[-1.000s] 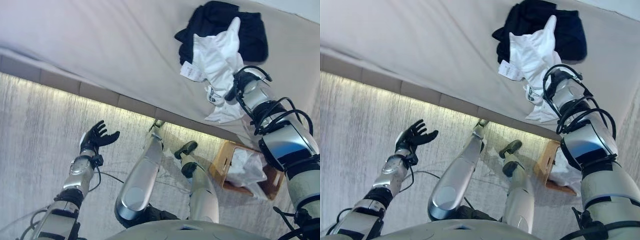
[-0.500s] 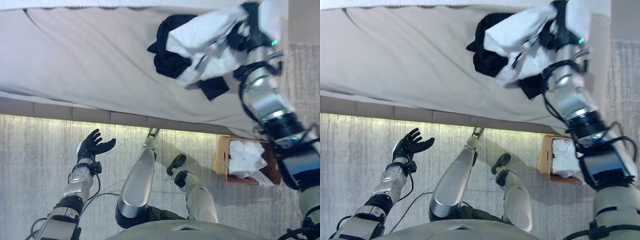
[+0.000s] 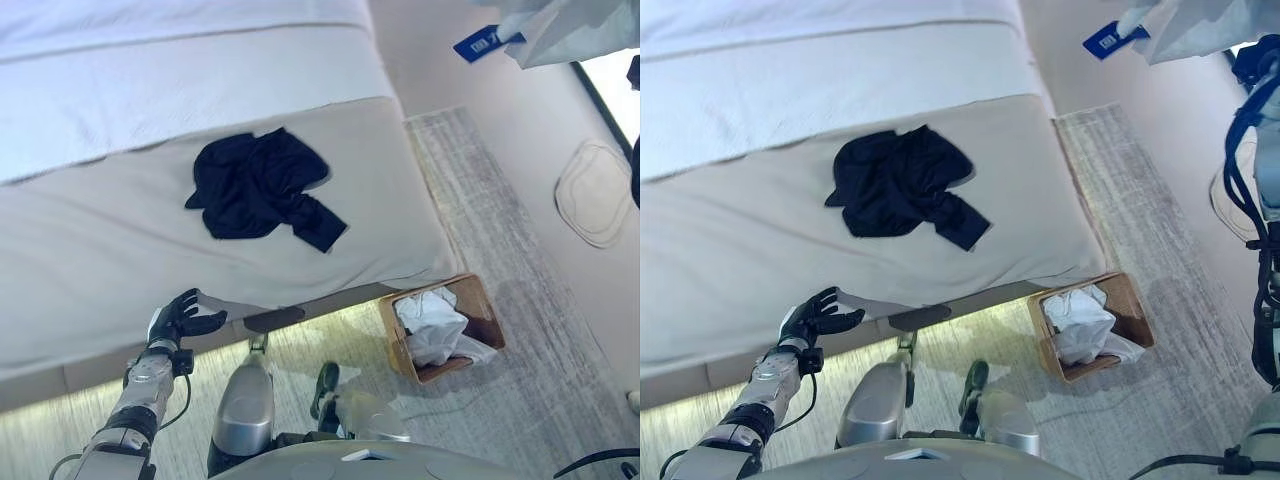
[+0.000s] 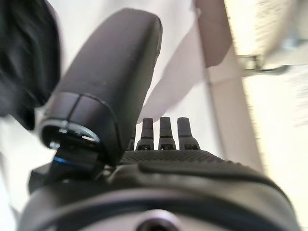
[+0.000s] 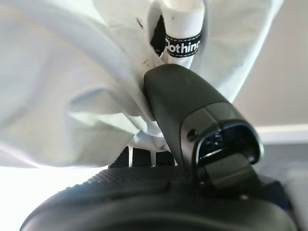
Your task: Pick up the clothes from the bed and place them into the basket
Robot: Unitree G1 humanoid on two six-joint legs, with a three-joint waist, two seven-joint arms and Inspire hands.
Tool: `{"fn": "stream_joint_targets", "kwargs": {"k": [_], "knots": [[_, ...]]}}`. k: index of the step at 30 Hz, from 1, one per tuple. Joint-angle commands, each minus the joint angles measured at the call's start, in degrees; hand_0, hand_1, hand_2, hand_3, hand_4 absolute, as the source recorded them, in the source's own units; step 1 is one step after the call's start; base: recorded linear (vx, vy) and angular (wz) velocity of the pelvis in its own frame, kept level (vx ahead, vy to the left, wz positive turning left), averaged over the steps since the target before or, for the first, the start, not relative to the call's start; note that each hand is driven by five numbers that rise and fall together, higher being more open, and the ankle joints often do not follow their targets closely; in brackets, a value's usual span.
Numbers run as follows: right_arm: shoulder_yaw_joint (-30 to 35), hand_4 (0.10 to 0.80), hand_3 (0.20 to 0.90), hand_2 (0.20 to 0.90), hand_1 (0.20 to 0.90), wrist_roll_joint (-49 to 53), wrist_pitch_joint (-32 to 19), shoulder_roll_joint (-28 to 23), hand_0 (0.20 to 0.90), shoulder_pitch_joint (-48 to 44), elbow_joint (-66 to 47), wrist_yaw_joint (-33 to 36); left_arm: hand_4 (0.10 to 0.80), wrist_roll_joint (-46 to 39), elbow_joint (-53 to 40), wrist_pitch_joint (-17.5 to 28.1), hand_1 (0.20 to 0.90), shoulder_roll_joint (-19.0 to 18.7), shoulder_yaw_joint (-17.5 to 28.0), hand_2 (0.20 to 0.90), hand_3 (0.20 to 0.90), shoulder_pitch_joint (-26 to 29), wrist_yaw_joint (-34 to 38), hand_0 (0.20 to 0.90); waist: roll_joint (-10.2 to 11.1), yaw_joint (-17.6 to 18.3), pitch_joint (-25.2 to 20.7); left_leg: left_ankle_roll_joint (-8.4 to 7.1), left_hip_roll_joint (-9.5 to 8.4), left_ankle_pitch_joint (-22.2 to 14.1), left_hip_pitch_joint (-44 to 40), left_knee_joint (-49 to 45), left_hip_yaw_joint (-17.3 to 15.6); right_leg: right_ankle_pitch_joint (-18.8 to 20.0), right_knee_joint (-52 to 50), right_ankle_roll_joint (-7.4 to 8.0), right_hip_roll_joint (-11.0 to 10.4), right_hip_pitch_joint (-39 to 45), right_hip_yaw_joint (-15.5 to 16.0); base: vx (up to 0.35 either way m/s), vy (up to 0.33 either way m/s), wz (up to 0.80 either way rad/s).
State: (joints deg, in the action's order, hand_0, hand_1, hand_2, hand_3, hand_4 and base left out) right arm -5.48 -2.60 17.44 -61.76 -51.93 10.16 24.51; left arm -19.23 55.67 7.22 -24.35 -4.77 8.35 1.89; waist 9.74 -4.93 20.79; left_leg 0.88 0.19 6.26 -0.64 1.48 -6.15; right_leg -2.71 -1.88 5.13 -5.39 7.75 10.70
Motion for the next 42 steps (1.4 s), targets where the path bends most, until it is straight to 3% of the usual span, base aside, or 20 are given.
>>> {"fn": "stream_joint_targets", "kwargs": {"k": [1, 8, 13, 21, 25, 27, 32, 34, 35, 42], "knots": [[2.45, 0.1, 0.2, 0.3, 0.3, 1.79, -3.45, -7.41, 0.3, 1.77, 2.98, 3.12, 0.8, 2.8, 5.24, 0.43, 0.9, 2.19, -4.58, 0.9, 0.9, -4.47, -1.32, 0.9, -3.78, 2.58, -16.44, 0.42, -0.29, -7.96, -4.88, 3.11, 1.46, 1.49, -2.41, -1.1, 2.23, -4.11, -1.34, -0.015, -0.091, -0.3], [9.7, 0.1, 0.2, 0.3, 0.3, 0.21, -4.94, -2.86, 0.3, 15.5, 1.75, -3.77, 0.8, 6.41, 5.5, -1.25, 0.9, 2.47, -4.85, 0.9, 0.9, -5.14, -2.36, 0.9, -5.71, 5.83, -16.4, 0.54, -0.08, -9.57, -5.8, 0.83, -1.27, -0.31, -2.98, -2.21, 2.41, -4.45, -3.61, -0.01, -0.104, -0.26], [8.21, 0.1, 0.2, 0.3, 0.3, -3.52, -6.05, 1.52, 0.3, 19.84, 2.14, -7.16, 0.8, 5.05, 3.86, -1.05, 0.9, 2.33, -6.01, 0.9, 0.9, -3.99, -2.25, 0.9, -7.18, 6.83, -13.3, 1.02, -0.31, -10.95, -3.53, -3.8, -1.77, -1.05, -5.51, -3.08, 2.18, -6.97, -4.11, -0.105, -0.127, -0.34], [-6.31, 0.1, 0.2, 0.3, 0.3, -5.06, -4.91, 5.31, 0.3, 3.8, 14.48, -1.71, 0.8, -1.9, -0.57, 3.46, 0.9, 2.53, -11.42, 0.9, 0.9, 9.09, 2.28, 0.9, -10.1, 8.46, 3.01, 0.59, 0.47, -14.25, 16.34, -22.23, -1.15, -2.41, -15.97, -5.52, 1.05, -24.15, -5.39, -0.447, -0.127, -0.15], [-9.84, 0.1, 0.2, 0.3, 0.3, -3.9, -4.08, 7.38, 0.3, -0.32, 18.69, -0.89, 0.8, -2.8, -3.42, 3.84, 0.9, 2.16, -11.67, 0.9, 0.9, 11.19, 3.27, 0.9, -12.12, 8.7, 6.69, 0.92, 0.39, -14.66, 23.74, -27.8, -1.11, -4.09, -22.48, -6.81, 1.41, -31.83, -5.36, -0.202, -0.084, -0.09], [-11.2, 0.1, 0.2, 0.3, 0.3, -4.37, -3.67, 8.32, 0.3, -2.03, 20.06, -1.42, 0.8, -3.03, -4.77, 3.57, 0.9, 1.87, -12.12, 0.9, 0.9, 11.95, 2.96, 0.9, -13.9, 8.85, 8.04, 0.45, 0.11, -15.93, 26.48, -30.17, -0.44, -6.83, -26.71, -6.98, 1.7, -35.23, -5.8, -0.036, -0.033, -0.12], [-14.34, 0.1, 0.2, 0.3, 0.3, -4.96, -2.51, 9.56, 0.3, -5.55, 22.83, -0.03, 0.8, -5.42, -8.34, 5.5, 0.9, 1.72, -13.5, 0.9, 0.9, 11.94, 1.82, 0.9, -17.44, 8.66, 9.01, 0.01, -0.84, -13.28, 32.66, -29.26, -0.67, -7.67, -30.81, -7.06, 1.52, -43.64, -6.5, -0.047, 0.009, -0.08], [-15.06, 0.116, 0.216, 0.314, 0.314, -4.79, 0.83, 10.54, 0.314, -6.89, 24.19, 0.2, 0.8, -6.36, -9.86, 6.32, 0.9, 1.95, -14.5, 0.9, 0.9, 11.54, 1.3, 0.9, -18.98, 8.24, 9.01, -0.38, -1.28, -11.68, 34.62, -27.75, -0.5, -7.52, -31.18, -6.91, 1.45, -46.41, -6.61, 0.007, 0.002, -0.11], [-15.68, 0.8, 0.9, 0.9, 0.9, -3.93, 3.04, 11.17, 0.9, -7.96, 26.19, 0.44, 0.8, -6.8, -10.61, 6.86, 0.9, 2.1, -15.22, 0.9, 0.9, 11.36, 1.09, 0.9, -19.89, 7.94, 9.01, -0.58, -1.55, -10.82, 35.3, -26.59, -0.37, -7.33, -30.88, -6.89, 1.51, -47.53, -6.72, 0.012, 0.008, -0.07], [-20.63, 0.8, 0.9, 0.9, 0.9, -1.91, 11.25, 12.86, 0.9, -12.23, 42.17, -3.79, 0.8, -8.08, -12.05, 8.79, 0.9, 2.54, -17.65, 0.9, 0.9, 10.48, 0.09, 0.9, -23.51, 5.94, 9.01, -1.52, -2.4, -5.92, 35.38, -17.87, 0.64, -6.19, -27.84, -7.03, 1.6, -49.18, -6.41, 0.011, 0.028, -0.02]]}}
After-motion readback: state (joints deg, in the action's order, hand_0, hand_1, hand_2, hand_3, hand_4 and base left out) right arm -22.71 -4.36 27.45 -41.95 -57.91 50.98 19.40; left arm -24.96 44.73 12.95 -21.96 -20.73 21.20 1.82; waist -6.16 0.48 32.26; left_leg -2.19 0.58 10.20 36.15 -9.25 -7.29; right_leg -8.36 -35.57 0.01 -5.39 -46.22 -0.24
